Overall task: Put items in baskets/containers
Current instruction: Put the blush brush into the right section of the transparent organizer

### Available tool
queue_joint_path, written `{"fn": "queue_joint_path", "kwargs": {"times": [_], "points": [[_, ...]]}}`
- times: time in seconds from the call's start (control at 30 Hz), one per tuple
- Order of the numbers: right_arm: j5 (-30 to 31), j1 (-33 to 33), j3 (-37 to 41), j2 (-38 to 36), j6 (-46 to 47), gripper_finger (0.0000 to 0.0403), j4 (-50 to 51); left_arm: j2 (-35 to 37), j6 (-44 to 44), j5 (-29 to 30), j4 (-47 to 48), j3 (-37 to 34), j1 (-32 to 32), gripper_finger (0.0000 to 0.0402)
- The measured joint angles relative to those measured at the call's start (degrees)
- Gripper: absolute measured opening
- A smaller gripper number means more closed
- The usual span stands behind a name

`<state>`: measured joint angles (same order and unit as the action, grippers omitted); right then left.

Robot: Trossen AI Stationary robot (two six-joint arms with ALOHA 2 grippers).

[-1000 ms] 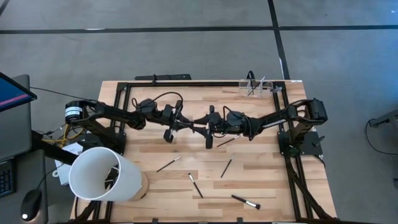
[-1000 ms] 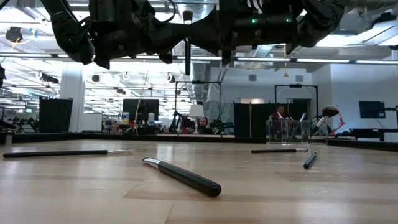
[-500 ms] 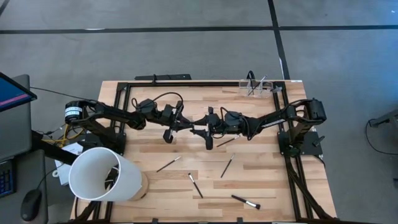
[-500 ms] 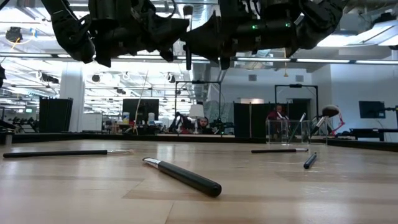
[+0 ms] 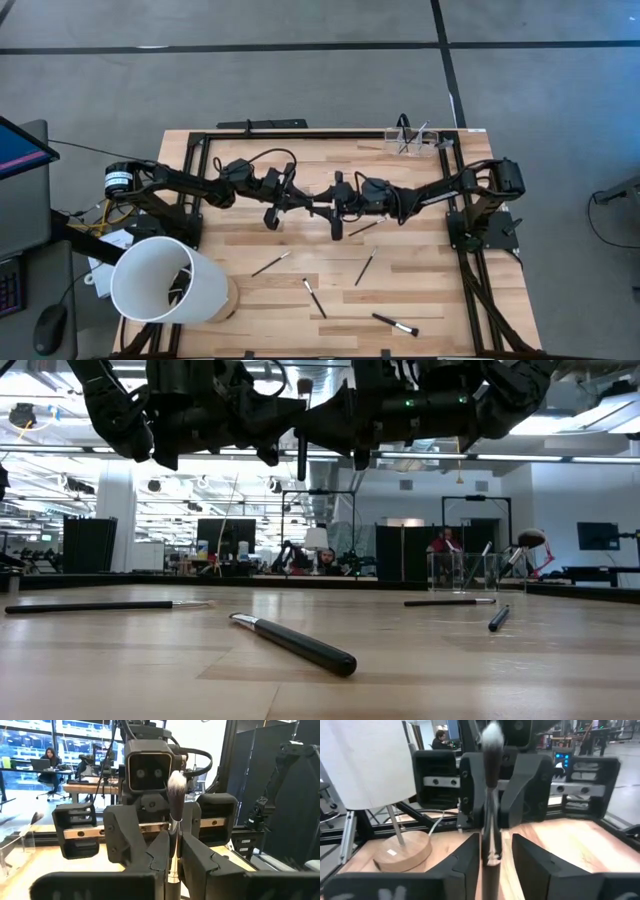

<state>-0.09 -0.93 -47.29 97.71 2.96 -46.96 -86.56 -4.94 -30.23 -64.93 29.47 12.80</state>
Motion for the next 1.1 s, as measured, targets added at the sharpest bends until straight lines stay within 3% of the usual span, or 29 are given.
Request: {"fn": "queue_joint_path", "kwargs": {"times": [0.3, 0.43, 0.57, 0.67, 0.9, 1.1], "points": [[-0.6, -1.1, 0.0, 0.0, -3.9, 0.0038, 0.0, 0.0, 0.2, 0.3, 0.8, 0.0, 0.1, 0.0037], [0.0, -1.4, 0.0, 0.0, -7.5, 0.0038, 0.0, 0.1, 0.4, 1.8, 1.2, 0.0, 0.1, 0.004], [2.1, -2.7, 0.0, 0.0, -4.7, 0.0038, 0.0, 0.1, -0.1, 6.9, 2.0, 0.0, 0.5, 0.006], [4.0, -3.6, 0.0, 0.0, -3.0, 0.0038, -0.1, 0.1, -0.3, 7.3, 2.2, 0.0, 1.8, 0.0085], [14.6, -4.2, 0.0, -0.6, -3.0, 0.0038, -0.3, 2.5, -3.2, 6.2, 3.9, -0.3, 6.6, 0.0144], [22.9, -4.1, 0.0, -0.7, -2.9, 0.0038, 1.1, 8.6, -2.8, 6.2, 3.7, -3.9, 10.7, 0.0175]]}}
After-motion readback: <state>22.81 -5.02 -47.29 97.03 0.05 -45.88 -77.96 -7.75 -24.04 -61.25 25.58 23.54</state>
